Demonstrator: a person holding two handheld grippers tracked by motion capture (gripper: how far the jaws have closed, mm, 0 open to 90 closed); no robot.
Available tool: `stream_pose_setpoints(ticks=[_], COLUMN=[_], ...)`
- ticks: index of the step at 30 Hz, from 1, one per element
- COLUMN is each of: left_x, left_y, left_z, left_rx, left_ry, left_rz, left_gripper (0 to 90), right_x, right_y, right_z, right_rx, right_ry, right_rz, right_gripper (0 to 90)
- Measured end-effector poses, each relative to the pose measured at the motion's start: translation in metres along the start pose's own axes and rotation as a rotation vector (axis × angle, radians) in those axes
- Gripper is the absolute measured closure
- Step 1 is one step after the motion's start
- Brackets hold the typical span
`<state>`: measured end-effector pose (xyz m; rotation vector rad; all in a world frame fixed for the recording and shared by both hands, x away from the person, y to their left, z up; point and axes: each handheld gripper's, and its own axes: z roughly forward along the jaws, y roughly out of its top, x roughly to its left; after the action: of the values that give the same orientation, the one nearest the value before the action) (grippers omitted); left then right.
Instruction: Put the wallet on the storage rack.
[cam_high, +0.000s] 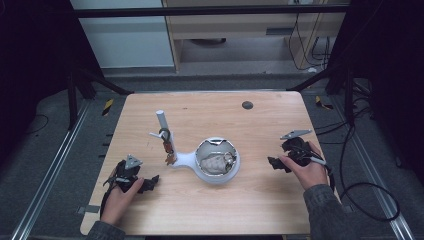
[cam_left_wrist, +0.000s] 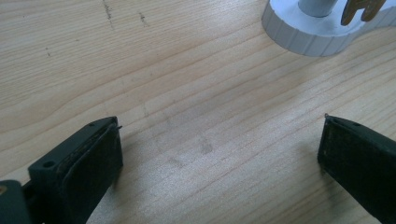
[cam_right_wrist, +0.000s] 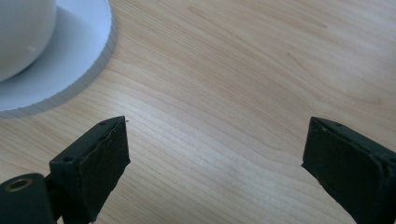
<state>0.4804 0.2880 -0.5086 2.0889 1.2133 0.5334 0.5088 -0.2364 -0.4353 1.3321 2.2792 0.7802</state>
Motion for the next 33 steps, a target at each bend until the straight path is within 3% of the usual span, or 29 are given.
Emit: stream_pose_setpoints(ticks=[12, 27, 29, 33], left_x=[0.000, 0.000, -0.001, 0.000], left_y=[0.000, 0.001, 0.001, 0.001], left_z=[0.000, 0.001, 0.001, 0.001], left_rx=[-0.001, 0.000, -0.001, 0.000], left_ry=[0.001, 0.002, 0.002, 0.002], left_rz=[-0.003, -0.005, -0.007, -0.005], left_gripper=[0.0, 0.0, 0.0, 0.0], right_x=[-0.006, -0.005, -0.005, -0.004], right_y=[-0.021, -0.035, -0.039, -0.042], right_z=[0.020, 0.036, 0.036, 0.038], right_rx=[-0.002, 0.000, -0.035, -0.041], right_ry=[0.003, 0.006, 0.009, 0.009], right_rz=[0.079, 0.125, 0.147, 0.159], right_gripper=[6.1, 5.5, 5.8, 5.7])
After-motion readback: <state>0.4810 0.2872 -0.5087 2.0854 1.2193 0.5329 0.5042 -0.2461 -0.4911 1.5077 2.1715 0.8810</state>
